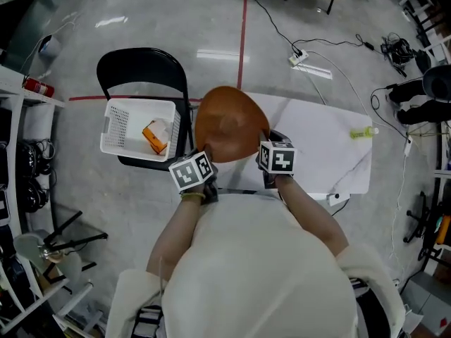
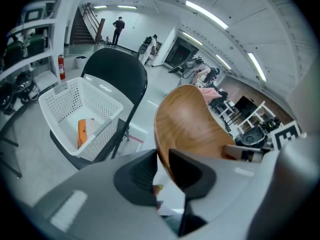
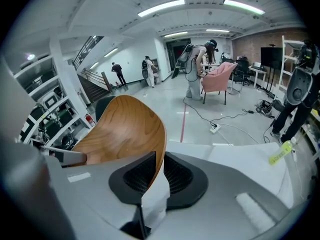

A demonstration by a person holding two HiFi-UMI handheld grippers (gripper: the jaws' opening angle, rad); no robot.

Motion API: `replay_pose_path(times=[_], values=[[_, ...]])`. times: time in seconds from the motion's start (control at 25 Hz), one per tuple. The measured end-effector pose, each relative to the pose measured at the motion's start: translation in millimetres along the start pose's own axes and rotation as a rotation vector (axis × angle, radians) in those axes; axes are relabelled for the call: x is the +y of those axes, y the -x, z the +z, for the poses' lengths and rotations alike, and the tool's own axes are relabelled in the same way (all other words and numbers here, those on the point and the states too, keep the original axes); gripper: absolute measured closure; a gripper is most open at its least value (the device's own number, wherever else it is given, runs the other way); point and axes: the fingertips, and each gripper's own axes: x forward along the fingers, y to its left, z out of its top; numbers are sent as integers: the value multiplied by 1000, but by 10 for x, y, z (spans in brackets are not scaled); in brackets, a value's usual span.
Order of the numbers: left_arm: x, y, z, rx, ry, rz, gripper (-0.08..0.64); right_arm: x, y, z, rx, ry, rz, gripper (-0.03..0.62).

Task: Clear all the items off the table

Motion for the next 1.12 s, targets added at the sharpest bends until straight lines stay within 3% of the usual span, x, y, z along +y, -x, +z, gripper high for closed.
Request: replay_pose_path(times=[0.6, 1.12], values=[[1054, 387, 361, -67, 130, 72, 483, 1189, -439, 286, 29, 133, 98, 543], [1895, 674, 467, -111, 239, 134, 483, 2123, -769, 360, 63, 234, 170, 544]])
